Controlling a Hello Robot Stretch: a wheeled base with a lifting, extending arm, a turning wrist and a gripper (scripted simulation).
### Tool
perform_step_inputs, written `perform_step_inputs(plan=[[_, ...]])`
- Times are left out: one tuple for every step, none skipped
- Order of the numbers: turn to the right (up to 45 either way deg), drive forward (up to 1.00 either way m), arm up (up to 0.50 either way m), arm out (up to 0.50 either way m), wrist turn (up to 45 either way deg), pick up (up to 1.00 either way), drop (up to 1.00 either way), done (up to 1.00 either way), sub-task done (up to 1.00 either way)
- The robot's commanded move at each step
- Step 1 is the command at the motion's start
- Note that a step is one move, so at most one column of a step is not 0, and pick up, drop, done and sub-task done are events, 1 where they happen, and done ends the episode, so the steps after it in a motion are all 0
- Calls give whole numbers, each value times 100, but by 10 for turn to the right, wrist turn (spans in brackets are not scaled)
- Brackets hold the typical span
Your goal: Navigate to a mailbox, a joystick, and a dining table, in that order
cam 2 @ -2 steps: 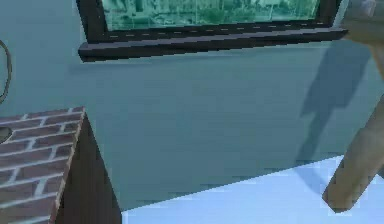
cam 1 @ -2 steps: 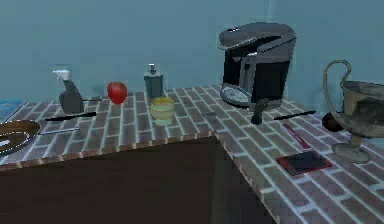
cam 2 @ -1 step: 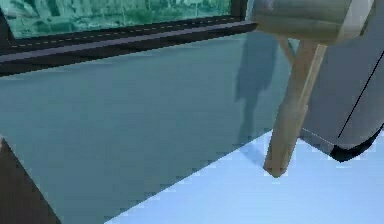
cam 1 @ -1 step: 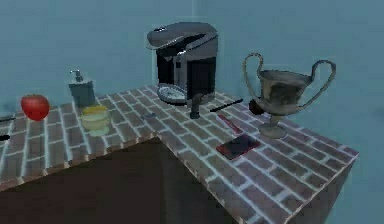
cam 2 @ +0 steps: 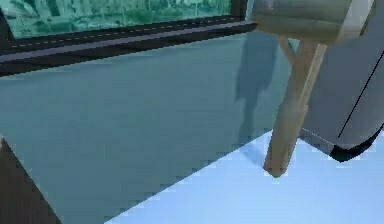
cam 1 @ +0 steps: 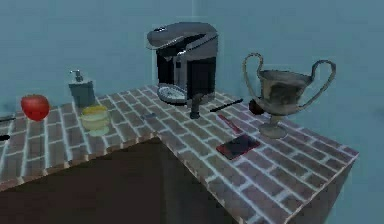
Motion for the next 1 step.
perform_step_inputs(plan=[[-450,0,0,0,0,0,0,0,0]])
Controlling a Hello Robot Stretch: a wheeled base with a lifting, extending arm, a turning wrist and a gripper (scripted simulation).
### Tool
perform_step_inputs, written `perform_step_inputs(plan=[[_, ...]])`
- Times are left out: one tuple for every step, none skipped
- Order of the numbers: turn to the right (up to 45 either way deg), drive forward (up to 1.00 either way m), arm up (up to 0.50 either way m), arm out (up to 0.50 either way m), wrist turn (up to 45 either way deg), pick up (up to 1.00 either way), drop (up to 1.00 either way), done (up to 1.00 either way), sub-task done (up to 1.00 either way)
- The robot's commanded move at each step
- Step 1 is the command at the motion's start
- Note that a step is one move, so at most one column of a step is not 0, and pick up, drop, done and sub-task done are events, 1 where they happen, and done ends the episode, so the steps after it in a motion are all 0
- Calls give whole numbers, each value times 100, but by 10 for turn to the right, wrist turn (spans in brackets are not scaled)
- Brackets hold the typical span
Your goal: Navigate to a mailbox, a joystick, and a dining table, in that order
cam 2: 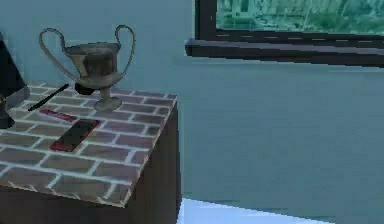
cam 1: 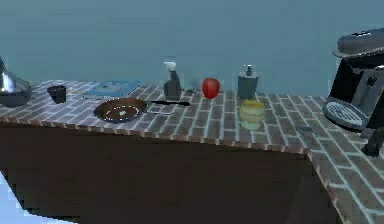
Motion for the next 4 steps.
perform_step_inputs(plan=[[-450,0,0,0,0,0,0,0,0],[-270,0,0,0,0,0,0,0,0],[0,100,0,0,0,0,0,0,0],[-60,0,0,0,0,0,0,0,0]])
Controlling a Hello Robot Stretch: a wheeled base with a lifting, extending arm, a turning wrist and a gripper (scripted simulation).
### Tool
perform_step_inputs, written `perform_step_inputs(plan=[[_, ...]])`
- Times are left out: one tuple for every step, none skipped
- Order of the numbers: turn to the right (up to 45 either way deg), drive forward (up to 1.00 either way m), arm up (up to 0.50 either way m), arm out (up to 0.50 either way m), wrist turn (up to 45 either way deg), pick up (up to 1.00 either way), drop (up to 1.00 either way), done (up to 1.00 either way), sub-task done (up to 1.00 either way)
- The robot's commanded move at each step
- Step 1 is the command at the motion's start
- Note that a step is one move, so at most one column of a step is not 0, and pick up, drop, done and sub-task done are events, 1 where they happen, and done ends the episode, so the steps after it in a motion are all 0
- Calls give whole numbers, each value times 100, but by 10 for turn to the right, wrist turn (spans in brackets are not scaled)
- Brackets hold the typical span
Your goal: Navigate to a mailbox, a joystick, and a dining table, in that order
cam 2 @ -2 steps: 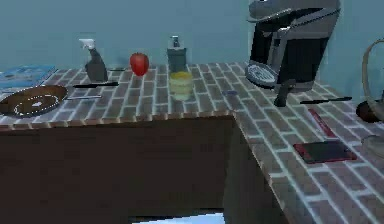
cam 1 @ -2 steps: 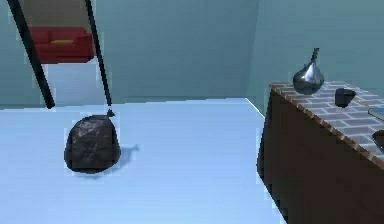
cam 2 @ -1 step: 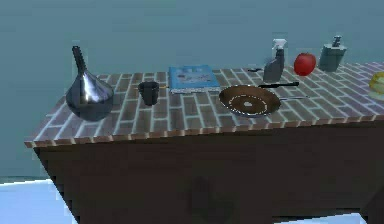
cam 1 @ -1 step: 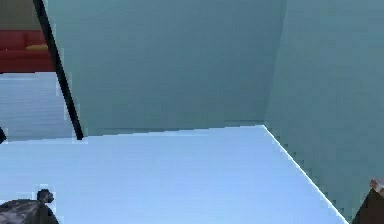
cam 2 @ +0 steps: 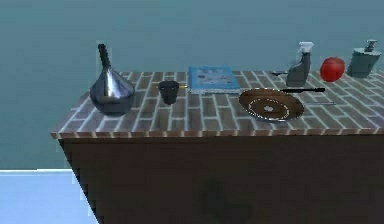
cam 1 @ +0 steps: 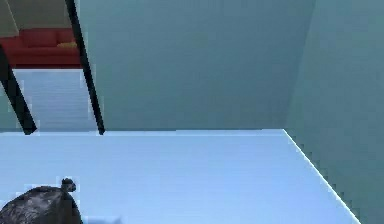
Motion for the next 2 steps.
perform_step_inputs(plan=[[0,45,0,0,0,0,0,0,0],[-30,0,0,0,0,0,0,0,0]])
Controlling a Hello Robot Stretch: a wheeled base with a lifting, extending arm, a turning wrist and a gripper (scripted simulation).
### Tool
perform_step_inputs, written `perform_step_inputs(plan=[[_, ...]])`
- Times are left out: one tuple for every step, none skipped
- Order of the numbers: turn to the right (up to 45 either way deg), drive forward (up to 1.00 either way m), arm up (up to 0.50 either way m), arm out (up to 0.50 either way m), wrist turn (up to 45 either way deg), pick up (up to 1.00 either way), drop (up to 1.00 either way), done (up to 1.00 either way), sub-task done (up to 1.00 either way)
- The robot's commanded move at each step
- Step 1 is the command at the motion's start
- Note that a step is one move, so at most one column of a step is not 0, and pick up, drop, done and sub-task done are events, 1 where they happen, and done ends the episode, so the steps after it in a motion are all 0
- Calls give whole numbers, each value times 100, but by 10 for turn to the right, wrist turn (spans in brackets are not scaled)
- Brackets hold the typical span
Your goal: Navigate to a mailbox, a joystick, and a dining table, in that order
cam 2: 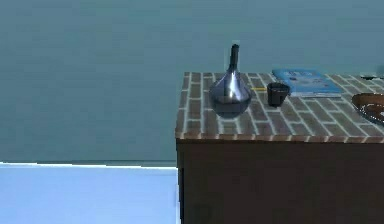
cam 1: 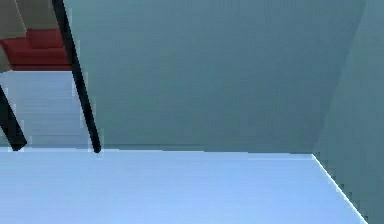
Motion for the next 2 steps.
perform_step_inputs(plan=[[0,70,0,0,0,0,0,0,0],[-330,0,0,0,0,0,0,0,0]])
